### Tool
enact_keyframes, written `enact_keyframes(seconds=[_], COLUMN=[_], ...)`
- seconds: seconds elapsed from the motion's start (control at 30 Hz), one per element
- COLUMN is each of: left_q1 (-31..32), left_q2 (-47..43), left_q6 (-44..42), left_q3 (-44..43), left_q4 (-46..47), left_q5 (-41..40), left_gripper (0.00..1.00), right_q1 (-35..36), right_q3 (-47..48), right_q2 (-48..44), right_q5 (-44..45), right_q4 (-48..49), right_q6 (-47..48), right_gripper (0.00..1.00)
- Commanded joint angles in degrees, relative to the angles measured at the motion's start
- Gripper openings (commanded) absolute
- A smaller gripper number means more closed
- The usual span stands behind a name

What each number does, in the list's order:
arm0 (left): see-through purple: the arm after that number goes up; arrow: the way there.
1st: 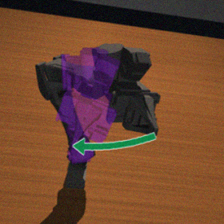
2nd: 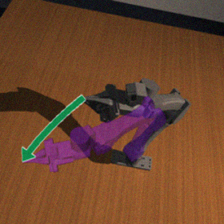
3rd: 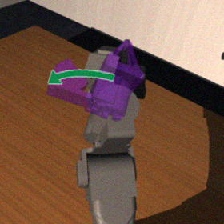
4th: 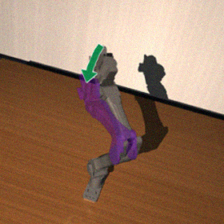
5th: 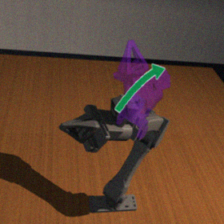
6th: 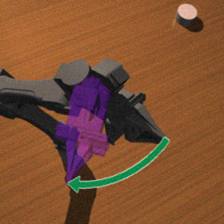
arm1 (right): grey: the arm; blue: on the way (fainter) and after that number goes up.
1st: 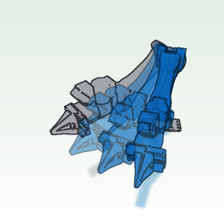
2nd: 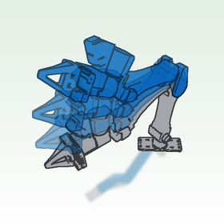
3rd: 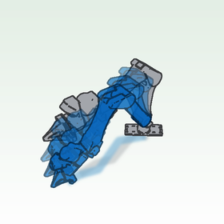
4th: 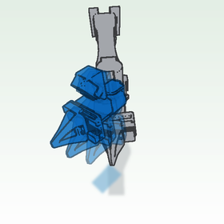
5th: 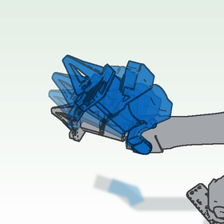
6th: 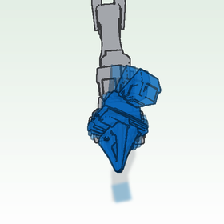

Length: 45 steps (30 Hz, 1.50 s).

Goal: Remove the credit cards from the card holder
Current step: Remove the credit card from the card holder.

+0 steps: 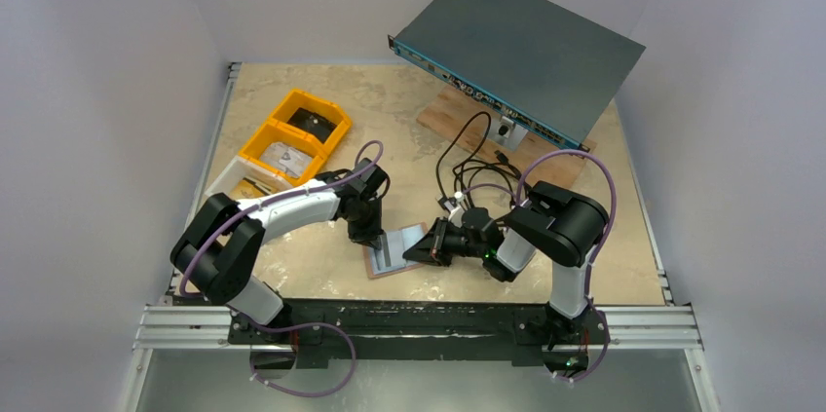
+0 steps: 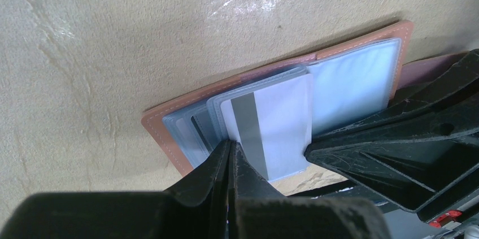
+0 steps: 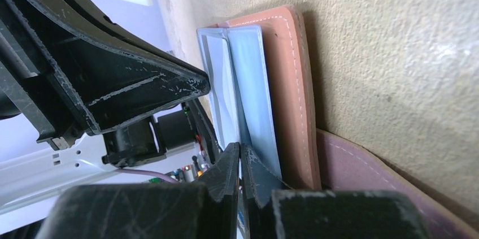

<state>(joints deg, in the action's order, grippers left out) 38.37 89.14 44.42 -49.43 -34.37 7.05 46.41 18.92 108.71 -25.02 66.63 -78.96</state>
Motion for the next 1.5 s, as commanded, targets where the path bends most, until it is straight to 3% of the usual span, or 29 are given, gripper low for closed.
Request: enact_keyframes(seconds=[0.0,0.37,0.53,0.73,0.9,1.17,1.47], left_q1=[0.01,-0.94,-0.96,-0.89,-0.93,-0.93,-0.91], left_q2=[2.88,2.53,2.38,2.42,2.56,2.85,2.84], left_q6=[-0.36,-1.04,-1.44,-1.62,-1.79,-1.44,-1.26], left_q3=[1.39,1.88,1.45,1.18,0.92,0.42,0.46], left_q4=[-1.48,-1.56,-1.49,-1.65,-1.63,-3.03,-4.67], left_q5=[-3.8,-4.44,-4.15,-3.88,-3.68,-4.88,-6.85], left_gripper=[0.0,0.0,0.0,0.0,0.0,0.0,0.0], right_q1=[-0.5,-1.72,-1.68,-1.69,-1.68,-1.77,-2.2], right_q3=[-1.15,-2.2,0.52,2.55,3.1,0.94,-1.69], right_q2=[-0.58,-6.44,-4.84,-2.74,-1.12,-2.78,-11.31], right_q5=[1.01,3.73,2.0,0.77,0.25,2.18,7.88], right_q4=[3.01,-6.78,-7.34,-8.13,-7.67,-7.98,-18.99], right_q6=[-0.67,4.67,6.06,6.54,6.29,5.83,10.57], right_gripper=[0.0,0.0,0.26,0.36,0.29,0.0,0.0])
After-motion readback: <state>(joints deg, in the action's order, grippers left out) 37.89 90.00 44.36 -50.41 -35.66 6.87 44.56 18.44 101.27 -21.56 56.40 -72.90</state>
